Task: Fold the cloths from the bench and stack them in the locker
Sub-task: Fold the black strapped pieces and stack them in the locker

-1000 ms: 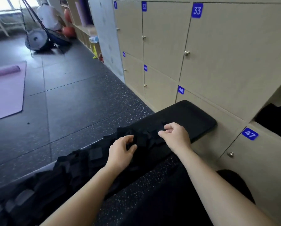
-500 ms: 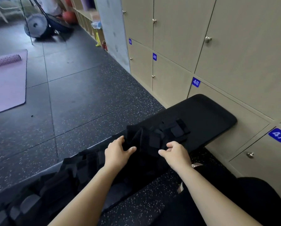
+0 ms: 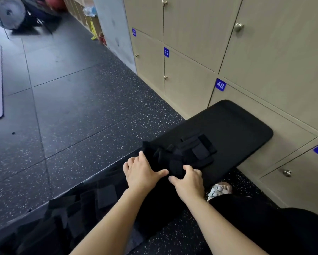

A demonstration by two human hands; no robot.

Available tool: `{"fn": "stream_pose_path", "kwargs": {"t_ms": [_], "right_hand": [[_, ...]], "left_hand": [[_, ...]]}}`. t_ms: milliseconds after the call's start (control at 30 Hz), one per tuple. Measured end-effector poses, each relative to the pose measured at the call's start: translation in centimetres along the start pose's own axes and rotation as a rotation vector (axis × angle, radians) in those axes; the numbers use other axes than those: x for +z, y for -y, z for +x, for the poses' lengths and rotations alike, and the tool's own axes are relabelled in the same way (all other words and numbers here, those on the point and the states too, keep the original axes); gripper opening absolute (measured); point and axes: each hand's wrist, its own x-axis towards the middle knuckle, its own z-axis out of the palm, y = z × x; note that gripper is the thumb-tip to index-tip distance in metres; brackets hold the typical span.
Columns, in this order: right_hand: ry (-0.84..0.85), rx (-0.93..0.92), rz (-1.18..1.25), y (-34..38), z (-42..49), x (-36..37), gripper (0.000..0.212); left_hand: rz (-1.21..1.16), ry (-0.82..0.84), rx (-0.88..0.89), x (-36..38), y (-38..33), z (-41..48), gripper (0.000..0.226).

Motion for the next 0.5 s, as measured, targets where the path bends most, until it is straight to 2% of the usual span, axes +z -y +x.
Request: {"fn": "stream_pose_path", "kwargs": {"t_ms": [100,267,500], "right_hand": [[0.011,0.044,0.071,0.1,0.5,0.1,0.060],[0.019,0.078,0.100,0.0,1.2,-0.1,0.045],[0.061,0.094,0.227,-0.1,1.4,-0.1,0.042]], "left_hand": [[-0.100,-0.018,0.013,0.2,-0.5,0.9,0.089],[-0.377,0.064,-0.010,0.6,-0.7,1.2,0.079],[-0.672,0.108,-0.068,0.6,-1.2,0.8,0.048]]}}
